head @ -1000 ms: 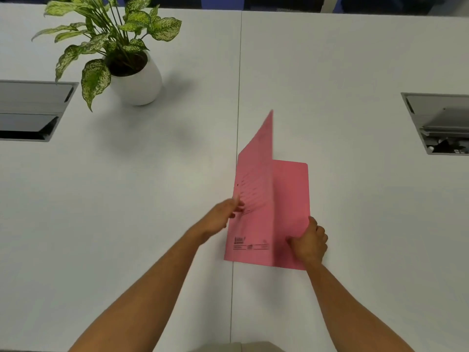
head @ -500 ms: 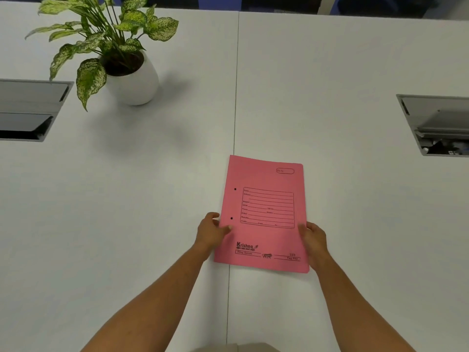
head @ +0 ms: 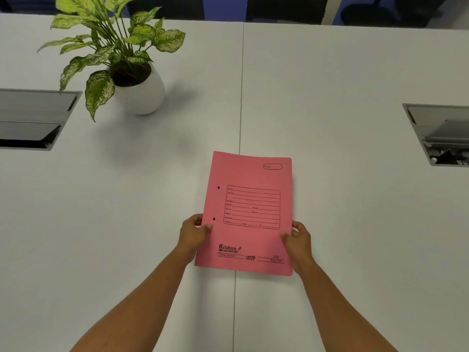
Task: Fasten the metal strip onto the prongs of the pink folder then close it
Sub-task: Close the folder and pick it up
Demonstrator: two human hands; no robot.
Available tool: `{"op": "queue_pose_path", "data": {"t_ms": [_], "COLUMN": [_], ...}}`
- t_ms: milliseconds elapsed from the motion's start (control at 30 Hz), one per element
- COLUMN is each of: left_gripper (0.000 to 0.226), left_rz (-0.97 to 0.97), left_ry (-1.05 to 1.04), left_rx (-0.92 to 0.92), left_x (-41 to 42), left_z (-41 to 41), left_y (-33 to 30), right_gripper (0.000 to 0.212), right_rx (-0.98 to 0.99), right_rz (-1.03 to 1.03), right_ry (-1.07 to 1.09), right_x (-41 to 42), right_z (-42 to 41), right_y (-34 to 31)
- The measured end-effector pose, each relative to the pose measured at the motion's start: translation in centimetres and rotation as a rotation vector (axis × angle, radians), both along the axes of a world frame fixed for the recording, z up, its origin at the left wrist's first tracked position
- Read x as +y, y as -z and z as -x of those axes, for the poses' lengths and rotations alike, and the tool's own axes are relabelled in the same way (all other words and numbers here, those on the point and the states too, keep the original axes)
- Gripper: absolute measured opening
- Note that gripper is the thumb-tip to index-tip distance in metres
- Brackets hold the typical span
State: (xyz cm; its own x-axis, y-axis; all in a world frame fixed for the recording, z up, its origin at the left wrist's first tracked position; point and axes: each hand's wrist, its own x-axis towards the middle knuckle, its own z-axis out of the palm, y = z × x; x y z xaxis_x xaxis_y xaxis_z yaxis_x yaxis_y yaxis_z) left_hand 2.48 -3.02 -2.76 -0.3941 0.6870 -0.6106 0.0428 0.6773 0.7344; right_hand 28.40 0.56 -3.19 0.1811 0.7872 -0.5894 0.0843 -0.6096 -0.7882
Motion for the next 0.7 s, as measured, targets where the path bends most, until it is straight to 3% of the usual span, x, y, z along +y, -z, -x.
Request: {"op": "queue_pose_path", "data": {"t_ms": [133,300,700], "left_gripper": [0.024,0.028,0.037], "left_rz": [-0.014,-0.032,-0.075], "left_ry": [-0.029,-0.070,-0.101], "left_rx": [0.075,0.151,0.212], "left_x": [2.0,4.8,12.5], "left_z": [3.2,7.4,15.6], "left_y": [-0.5,-1.2,0.6], "right_gripper": [0.027,0.029,0.037], "right_rx": [0.011,-0.115,-0.239], "right_rz": [-0.035,-0.104,-0.154], "right_ry": [-0.084,-0.226,-0.349], "right_x": [2.2,5.8,15.2], "right_z": [3.0,7.0,15.2], "right_y": [-0.3,-0.6,1.4]}}
